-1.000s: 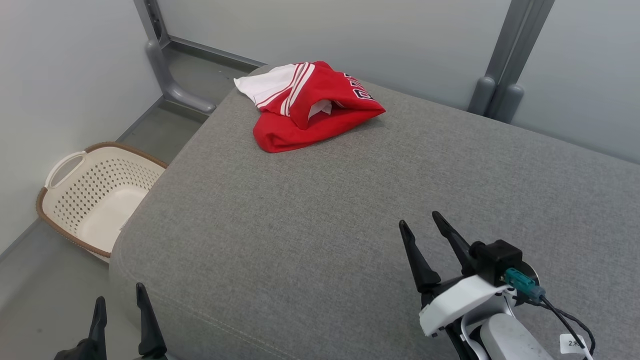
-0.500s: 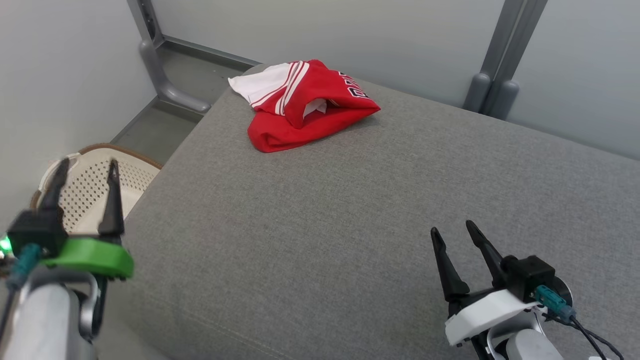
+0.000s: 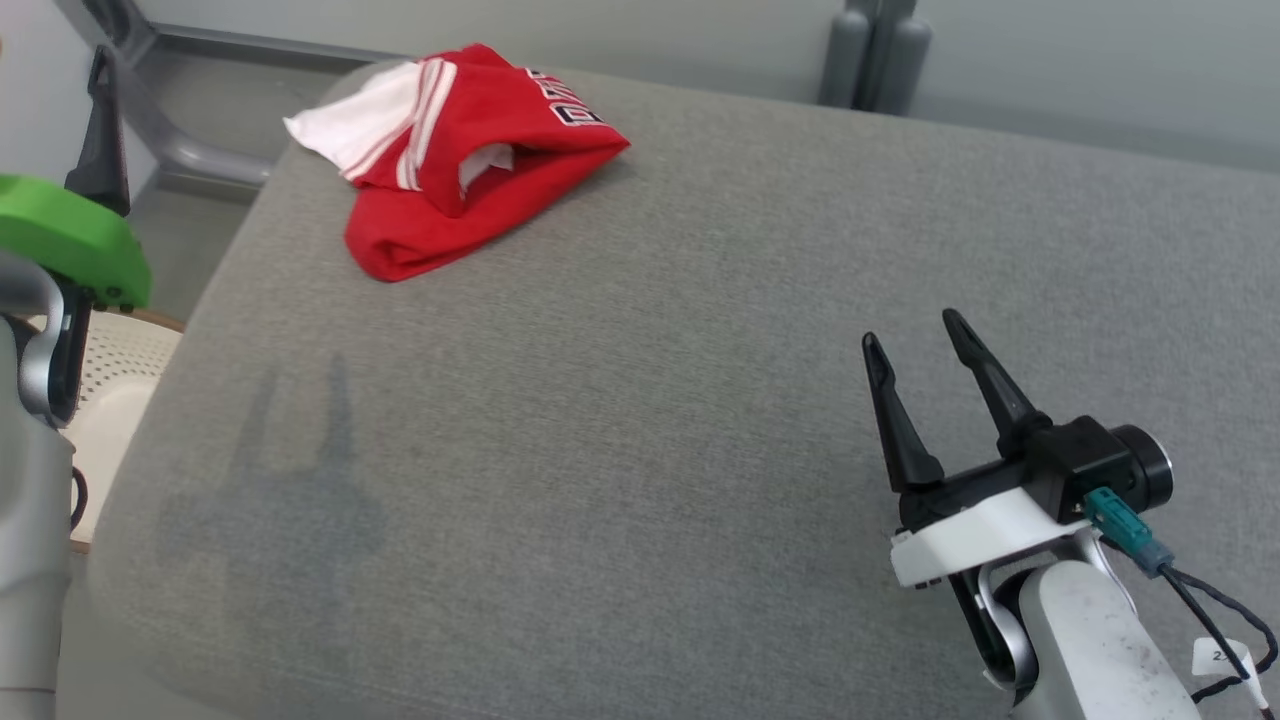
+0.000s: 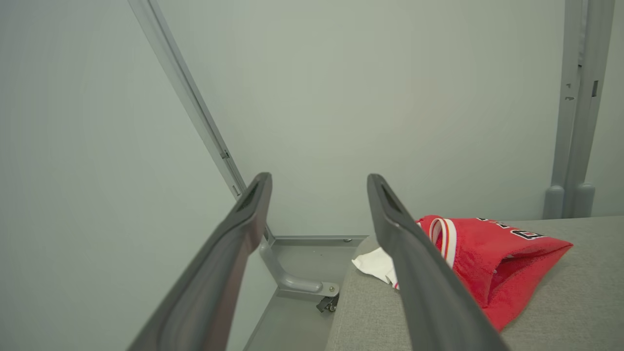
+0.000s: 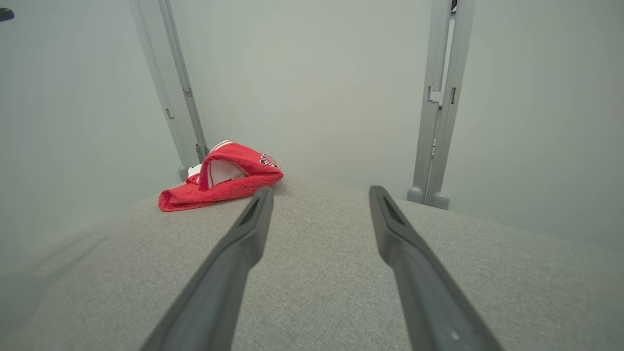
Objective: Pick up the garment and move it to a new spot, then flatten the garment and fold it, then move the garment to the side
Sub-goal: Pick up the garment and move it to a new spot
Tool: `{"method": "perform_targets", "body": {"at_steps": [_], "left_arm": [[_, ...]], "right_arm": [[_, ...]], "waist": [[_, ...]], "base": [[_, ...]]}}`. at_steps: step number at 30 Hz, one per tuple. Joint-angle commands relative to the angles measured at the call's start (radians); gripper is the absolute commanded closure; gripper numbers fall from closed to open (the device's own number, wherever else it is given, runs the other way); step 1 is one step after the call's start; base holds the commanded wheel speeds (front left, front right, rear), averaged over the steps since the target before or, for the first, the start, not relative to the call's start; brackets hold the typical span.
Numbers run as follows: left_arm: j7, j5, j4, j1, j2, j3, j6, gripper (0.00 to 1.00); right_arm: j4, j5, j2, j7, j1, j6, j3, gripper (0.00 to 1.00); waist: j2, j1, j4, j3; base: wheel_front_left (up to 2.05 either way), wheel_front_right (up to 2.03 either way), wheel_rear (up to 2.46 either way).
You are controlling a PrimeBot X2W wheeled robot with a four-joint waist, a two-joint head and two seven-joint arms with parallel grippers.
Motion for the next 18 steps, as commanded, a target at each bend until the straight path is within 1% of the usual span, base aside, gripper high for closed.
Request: {"method": "perform_targets", "body": {"at_steps": [1, 8, 14, 17, 18], "left_arm": [[0.012, -0.025, 0.022, -0.039, -0.010, -0.031, -0.004, 0.00], [0.070, -0.207, 0.119, -0.140, 0.057, -0.252, -0.005, 0.00], [0.137, -0.362, 0.147, -0.177, 0.112, -0.419, -0.005, 0.00], [0.135, -0.415, 0.157, -0.193, 0.133, -0.471, -0.005, 0.00], [0.128, -0.417, 0.174, -0.203, 0.148, -0.481, -0.005, 0.00]], "right_arm": [[-0.018, -0.008, -0.009, -0.003, -0.022, 0.000, -0.007, 0.00], [-0.079, -0.036, -0.012, -0.003, -0.060, 0.000, -0.020, 0.00], [-0.113, -0.049, -0.011, -0.003, -0.069, 0.000, -0.036, 0.00], [-0.125, -0.054, -0.010, -0.003, -0.071, 0.000, -0.037, 0.00], [-0.127, -0.055, -0.010, -0.003, -0.071, 0.000, -0.037, 0.00]], "waist": [[0.0000, 0.0000, -0.174, 0.185], [0.0000, 0.0000, -0.242, 0.293], [0.0000, 0.0000, -0.265, 0.336], [0.0000, 0.0000, -0.273, 0.349], [0.0000, 0.0000, -0.276, 0.353]], "base": [[0.00, 0.00, 0.00], [0.00, 0.00, 0.00], [0.00, 0.00, 0.00], [0.00, 0.00, 0.00], [0.00, 0.00, 0.00]]}}
